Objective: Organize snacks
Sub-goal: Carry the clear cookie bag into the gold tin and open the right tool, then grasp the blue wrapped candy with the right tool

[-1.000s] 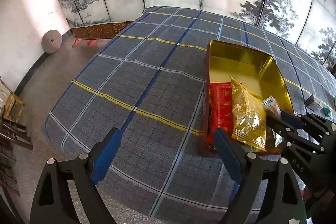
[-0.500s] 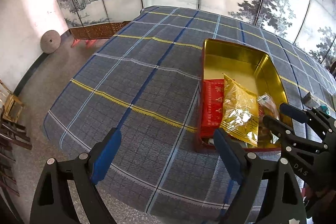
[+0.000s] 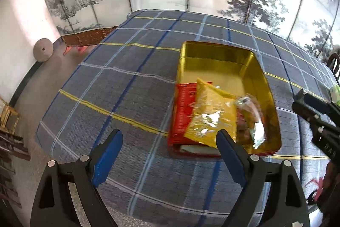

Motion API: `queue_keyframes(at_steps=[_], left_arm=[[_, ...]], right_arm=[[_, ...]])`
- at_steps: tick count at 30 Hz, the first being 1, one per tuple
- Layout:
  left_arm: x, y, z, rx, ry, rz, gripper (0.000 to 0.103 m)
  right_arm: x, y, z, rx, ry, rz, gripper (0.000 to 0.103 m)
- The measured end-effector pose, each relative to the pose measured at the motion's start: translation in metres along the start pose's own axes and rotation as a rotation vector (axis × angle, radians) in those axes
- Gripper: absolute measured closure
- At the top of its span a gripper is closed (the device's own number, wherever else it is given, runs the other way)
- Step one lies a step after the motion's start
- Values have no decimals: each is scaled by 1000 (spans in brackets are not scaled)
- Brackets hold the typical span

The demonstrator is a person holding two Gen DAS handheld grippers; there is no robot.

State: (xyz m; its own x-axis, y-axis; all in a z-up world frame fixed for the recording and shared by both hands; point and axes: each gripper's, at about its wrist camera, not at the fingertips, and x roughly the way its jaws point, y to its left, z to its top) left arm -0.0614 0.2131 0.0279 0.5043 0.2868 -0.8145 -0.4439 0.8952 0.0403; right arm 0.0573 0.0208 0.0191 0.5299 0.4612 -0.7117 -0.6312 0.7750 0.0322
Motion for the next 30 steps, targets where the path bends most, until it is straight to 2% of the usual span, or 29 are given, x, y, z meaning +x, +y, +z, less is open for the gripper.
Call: queue_keyframes(at_steps=[10, 15, 20, 30], left_arm=[[2, -51, 11, 82, 0, -42, 16], [7, -81, 16, 119, 7, -58, 16], [10, -116, 20, 169, 8, -87, 16], [28, -199, 29, 250, -24, -162, 16]], right_arm=[[-16, -146, -24, 177, 11, -264, 52], [-14, -206, -32, 260, 27, -330, 52], [3, -238, -42, 288, 64, -342, 52], [21, -259, -61, 320, 86, -290, 53]])
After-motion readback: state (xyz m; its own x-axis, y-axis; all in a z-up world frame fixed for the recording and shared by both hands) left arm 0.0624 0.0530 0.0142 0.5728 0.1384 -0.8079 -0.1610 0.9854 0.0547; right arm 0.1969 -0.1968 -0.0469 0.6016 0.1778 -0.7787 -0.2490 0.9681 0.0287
